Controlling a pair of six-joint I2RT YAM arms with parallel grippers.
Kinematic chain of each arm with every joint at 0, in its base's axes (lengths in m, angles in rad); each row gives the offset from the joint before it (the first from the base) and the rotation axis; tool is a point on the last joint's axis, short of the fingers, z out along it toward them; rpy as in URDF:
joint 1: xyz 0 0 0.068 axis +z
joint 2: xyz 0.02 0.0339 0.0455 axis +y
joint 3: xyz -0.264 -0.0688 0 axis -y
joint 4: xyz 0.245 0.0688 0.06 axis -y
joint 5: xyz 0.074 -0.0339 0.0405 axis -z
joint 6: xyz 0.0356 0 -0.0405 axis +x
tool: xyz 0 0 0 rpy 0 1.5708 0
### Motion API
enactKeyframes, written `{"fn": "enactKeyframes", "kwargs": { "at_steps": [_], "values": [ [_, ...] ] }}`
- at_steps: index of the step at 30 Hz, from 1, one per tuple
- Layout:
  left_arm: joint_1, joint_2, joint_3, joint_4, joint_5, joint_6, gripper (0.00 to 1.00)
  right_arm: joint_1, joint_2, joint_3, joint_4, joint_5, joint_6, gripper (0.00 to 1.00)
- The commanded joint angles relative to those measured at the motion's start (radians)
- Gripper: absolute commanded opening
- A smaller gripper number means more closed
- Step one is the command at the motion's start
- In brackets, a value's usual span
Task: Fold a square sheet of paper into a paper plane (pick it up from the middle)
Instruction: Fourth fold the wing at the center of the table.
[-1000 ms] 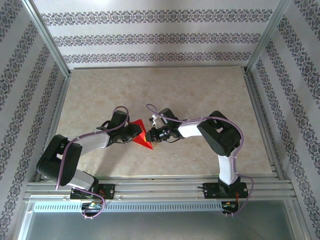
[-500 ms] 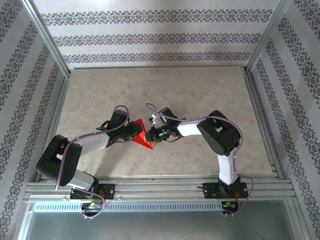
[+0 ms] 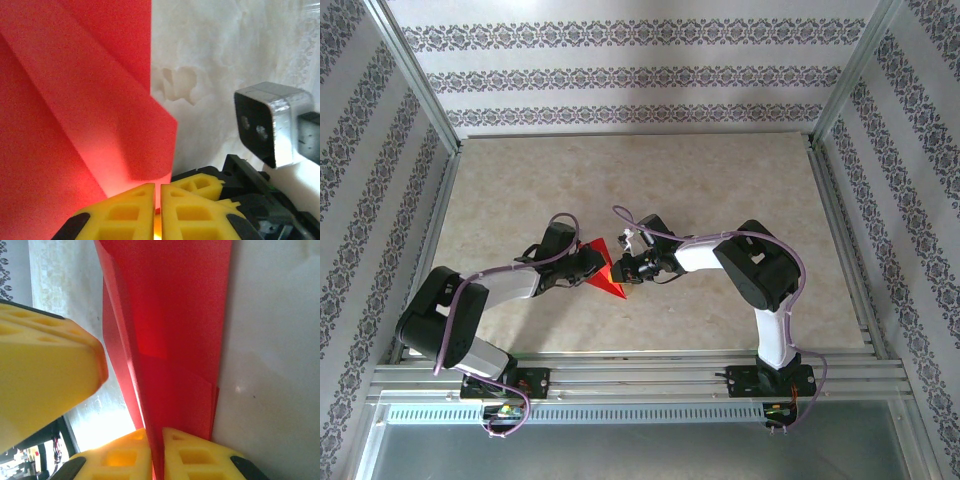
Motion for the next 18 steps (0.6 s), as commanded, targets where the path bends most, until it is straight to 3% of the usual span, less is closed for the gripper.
{"fn": "enactKeyframes", "kwargs": {
  "at_steps": [1,11,18],
  "values": [
    [0.014,0.016,-0.03,0.062,0.004,-0.005,0.11,-0.004,0.066,-0.009,-0.083,0.069,-0.021,0.16],
    [0.034,0.045,-0.068,0.209,0.048,-0.002,0.11,-0.006,0.072,-0.006,-0.091,0.064,-0.021,0.16],
    [0.04,0.073,-0.068,0.21,0.049,0.005,0.11,-0.006,0.078,0.002,-0.096,0.061,-0.02,0.16]
  ]
}}
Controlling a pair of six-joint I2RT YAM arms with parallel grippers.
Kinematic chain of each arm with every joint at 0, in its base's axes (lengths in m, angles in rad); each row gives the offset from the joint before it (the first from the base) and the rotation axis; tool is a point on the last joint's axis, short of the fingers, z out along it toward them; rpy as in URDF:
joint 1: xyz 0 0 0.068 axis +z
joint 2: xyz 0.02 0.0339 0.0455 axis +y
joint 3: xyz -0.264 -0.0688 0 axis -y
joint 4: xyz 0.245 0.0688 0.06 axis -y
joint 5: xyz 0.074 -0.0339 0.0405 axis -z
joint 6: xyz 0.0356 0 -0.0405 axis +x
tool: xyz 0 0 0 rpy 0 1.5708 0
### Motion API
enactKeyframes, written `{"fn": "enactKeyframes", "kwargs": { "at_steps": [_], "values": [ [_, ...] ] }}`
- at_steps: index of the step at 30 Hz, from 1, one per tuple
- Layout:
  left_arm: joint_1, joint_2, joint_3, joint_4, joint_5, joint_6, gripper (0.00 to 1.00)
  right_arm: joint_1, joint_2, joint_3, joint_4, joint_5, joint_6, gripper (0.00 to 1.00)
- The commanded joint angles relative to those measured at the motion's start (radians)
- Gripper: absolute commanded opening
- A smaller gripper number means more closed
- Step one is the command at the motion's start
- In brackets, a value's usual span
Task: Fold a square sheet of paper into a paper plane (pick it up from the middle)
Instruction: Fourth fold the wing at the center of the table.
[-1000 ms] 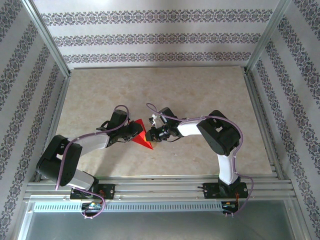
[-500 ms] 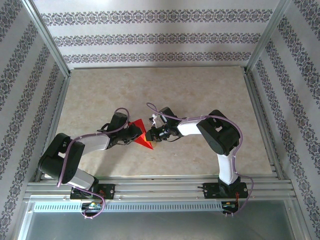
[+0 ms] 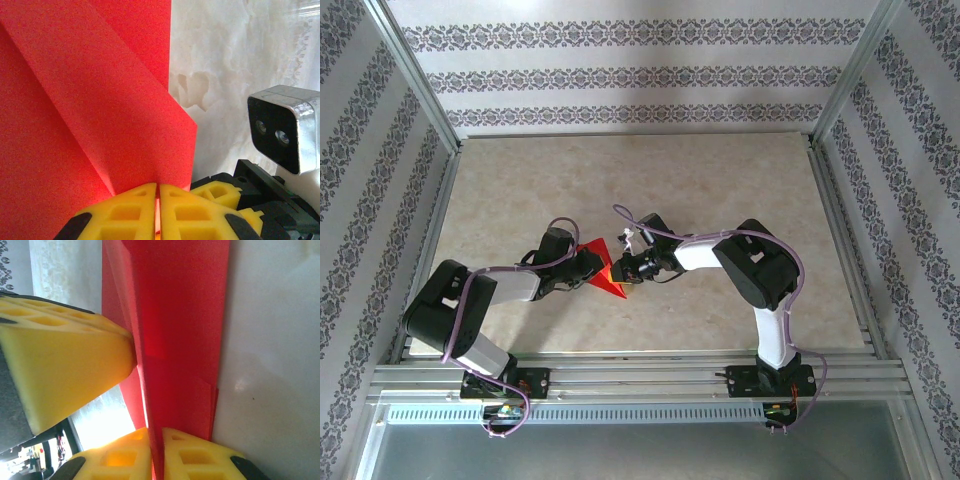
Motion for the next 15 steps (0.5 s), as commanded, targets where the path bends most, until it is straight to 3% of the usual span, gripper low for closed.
{"fn": "enactKeyframes", "kwargs": {
  "at_steps": [1,15],
  "values": [
    [0.014,0.018,-0.009,0.053,0.015,0.007,0.11,-0.004,0.068,-0.012,-0.078,0.079,-0.02,0.16],
    [0.021,0.049,-0.016,0.077,0.019,0.001,0.11,-0.009,0.069,-0.014,-0.085,0.08,-0.016,0.18]
  ]
}}
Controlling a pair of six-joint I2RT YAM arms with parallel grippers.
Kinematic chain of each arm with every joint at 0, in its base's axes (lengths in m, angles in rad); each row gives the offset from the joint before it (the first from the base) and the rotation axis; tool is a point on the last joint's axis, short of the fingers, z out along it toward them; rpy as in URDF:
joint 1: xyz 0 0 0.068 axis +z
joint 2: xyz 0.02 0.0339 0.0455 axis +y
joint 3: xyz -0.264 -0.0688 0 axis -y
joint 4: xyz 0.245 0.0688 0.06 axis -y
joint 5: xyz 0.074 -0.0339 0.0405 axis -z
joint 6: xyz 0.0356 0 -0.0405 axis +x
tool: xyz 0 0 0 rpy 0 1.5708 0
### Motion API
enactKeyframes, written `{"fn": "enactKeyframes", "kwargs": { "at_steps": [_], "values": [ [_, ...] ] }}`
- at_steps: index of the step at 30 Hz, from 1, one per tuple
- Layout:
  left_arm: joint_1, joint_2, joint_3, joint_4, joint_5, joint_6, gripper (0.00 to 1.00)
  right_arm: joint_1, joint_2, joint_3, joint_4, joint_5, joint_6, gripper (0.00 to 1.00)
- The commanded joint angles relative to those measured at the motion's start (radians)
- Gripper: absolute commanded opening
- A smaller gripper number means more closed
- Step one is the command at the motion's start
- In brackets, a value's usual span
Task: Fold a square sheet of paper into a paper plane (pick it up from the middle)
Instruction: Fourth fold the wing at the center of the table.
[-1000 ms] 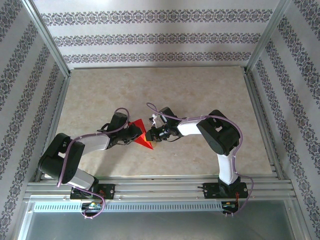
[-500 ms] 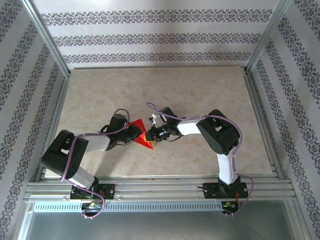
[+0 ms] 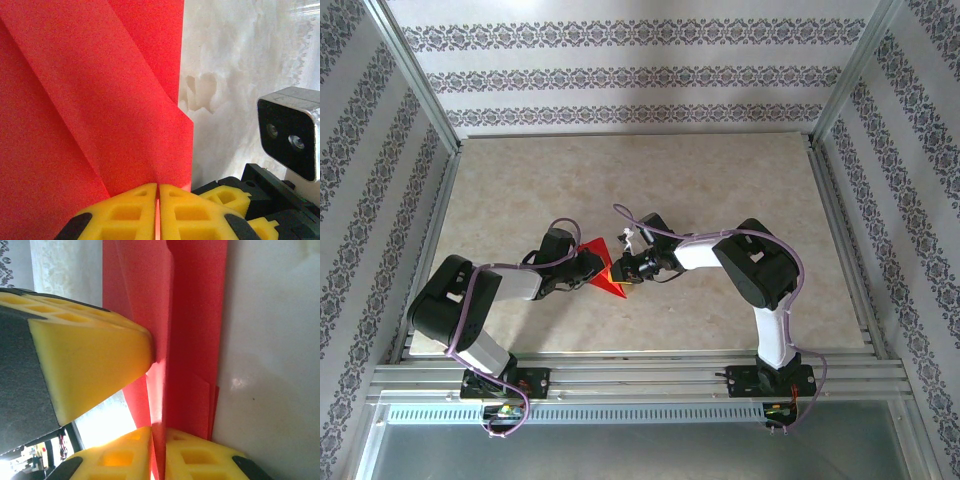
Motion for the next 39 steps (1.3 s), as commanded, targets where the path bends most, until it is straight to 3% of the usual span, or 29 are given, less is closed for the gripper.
{"fn": "enactKeyframes", "kwargs": {
  "at_steps": [1,24,39],
  "values": [
    [0.017,0.012,-0.014,0.041,0.008,0.001,0.11,-0.006,0.066,-0.019,-0.078,0.088,-0.016,0.18],
    [0.023,0.043,-0.016,0.074,0.024,-0.002,0.11,-0.024,0.019,-0.043,-0.05,0.076,0.021,0.25],
    [0.026,0.043,-0.029,0.078,0.034,0.004,0.11,-0.031,-0.092,-0.021,-0.096,0.086,-0.006,0.29]
  ]
}}
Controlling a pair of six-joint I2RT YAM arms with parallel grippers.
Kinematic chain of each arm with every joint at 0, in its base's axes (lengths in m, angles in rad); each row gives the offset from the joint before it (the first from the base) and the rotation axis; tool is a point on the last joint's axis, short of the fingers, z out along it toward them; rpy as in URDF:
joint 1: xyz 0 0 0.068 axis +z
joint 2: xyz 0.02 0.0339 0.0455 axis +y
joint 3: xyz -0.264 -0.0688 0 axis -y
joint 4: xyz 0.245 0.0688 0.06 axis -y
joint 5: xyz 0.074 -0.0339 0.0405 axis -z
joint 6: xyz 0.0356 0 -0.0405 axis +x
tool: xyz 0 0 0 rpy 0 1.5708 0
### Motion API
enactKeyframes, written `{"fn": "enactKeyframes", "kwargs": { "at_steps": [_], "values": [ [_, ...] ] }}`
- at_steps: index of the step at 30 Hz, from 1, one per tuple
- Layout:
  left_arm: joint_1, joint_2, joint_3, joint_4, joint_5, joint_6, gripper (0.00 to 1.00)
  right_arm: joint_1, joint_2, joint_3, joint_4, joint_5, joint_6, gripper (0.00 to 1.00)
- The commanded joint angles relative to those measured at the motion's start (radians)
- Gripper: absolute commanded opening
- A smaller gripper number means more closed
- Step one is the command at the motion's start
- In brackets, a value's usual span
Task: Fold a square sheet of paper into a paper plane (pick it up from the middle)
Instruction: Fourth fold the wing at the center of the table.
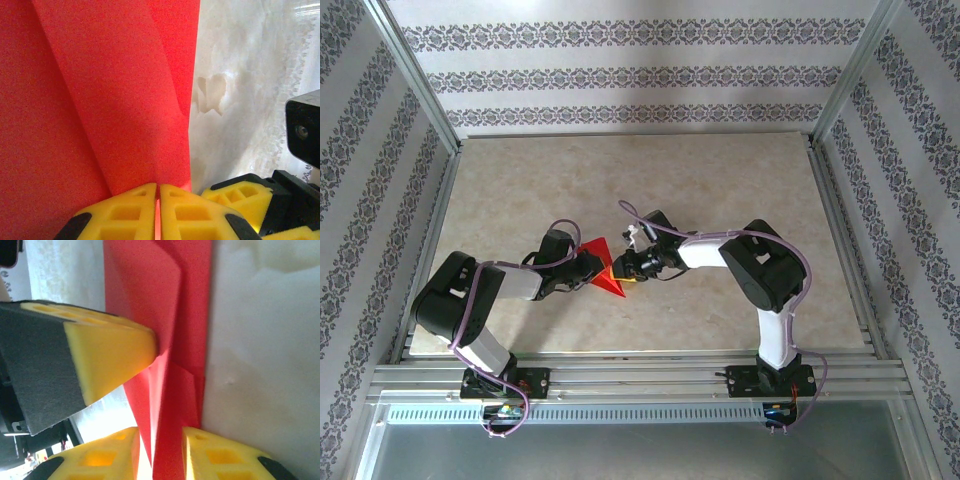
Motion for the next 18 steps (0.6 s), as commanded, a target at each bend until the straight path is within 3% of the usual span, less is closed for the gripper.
{"fn": "enactKeyframes", "kwargs": {
  "at_steps": [1,18],
  "values": [
    [0.014,0.013,-0.014,0.036,0.014,0.004,0.11,-0.01,-0.049,-0.018,-0.054,0.066,-0.033,0.29],
    [0.014,0.026,-0.009,0.054,0.031,-0.001,0.12,0.023,-0.056,0.016,-0.093,0.083,-0.134,0.27]
  ]
}}
